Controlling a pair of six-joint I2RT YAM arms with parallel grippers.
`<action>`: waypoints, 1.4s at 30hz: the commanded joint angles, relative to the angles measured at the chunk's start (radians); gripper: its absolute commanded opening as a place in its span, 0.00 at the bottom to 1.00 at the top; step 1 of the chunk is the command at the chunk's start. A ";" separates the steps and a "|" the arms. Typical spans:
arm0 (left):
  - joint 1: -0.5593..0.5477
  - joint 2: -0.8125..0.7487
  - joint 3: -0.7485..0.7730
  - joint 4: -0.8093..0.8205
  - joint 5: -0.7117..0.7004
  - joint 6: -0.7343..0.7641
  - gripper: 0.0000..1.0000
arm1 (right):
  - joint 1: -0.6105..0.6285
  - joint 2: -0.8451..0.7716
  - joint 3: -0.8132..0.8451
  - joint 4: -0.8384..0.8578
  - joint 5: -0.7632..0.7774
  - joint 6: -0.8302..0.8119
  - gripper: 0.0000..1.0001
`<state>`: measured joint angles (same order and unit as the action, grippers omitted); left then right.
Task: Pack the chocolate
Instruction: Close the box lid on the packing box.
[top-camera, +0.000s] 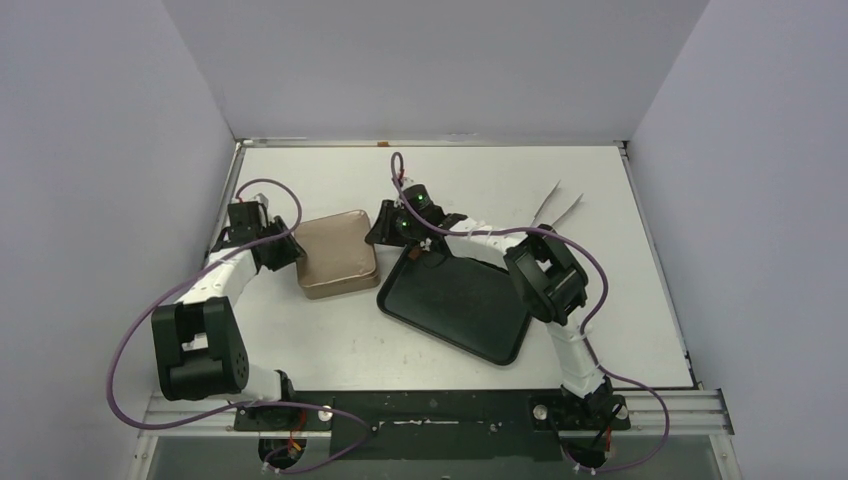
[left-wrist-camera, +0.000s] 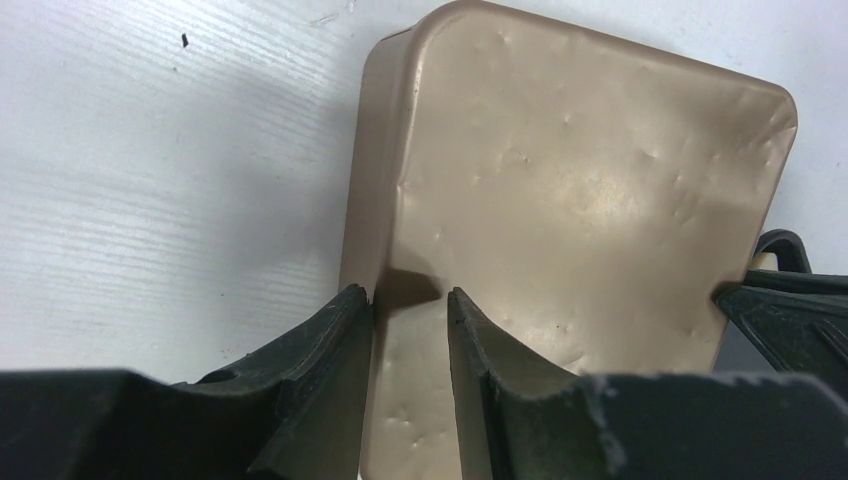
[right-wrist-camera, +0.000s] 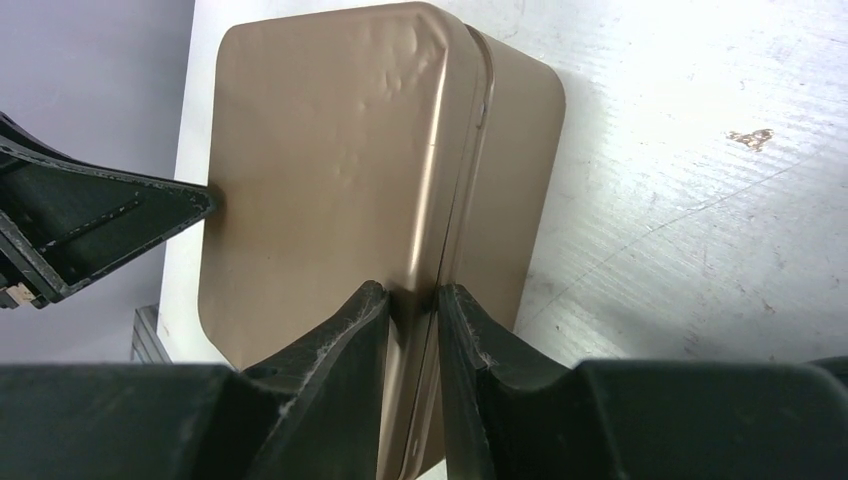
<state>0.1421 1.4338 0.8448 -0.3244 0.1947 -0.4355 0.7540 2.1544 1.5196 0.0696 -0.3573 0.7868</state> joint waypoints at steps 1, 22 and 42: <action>-0.043 0.017 -0.008 0.113 0.122 -0.059 0.31 | 0.018 0.015 -0.026 0.104 -0.065 0.051 0.21; -0.089 0.052 -0.018 0.178 0.111 -0.106 0.31 | 0.027 0.035 -0.116 0.228 -0.130 0.144 0.16; -0.083 0.082 0.053 0.094 0.022 -0.056 0.56 | 0.020 -0.008 -0.223 0.222 0.003 0.092 0.29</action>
<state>0.0792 1.4876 0.8425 -0.2184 0.1379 -0.4927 0.7506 2.1387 1.3010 0.4393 -0.3054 0.9463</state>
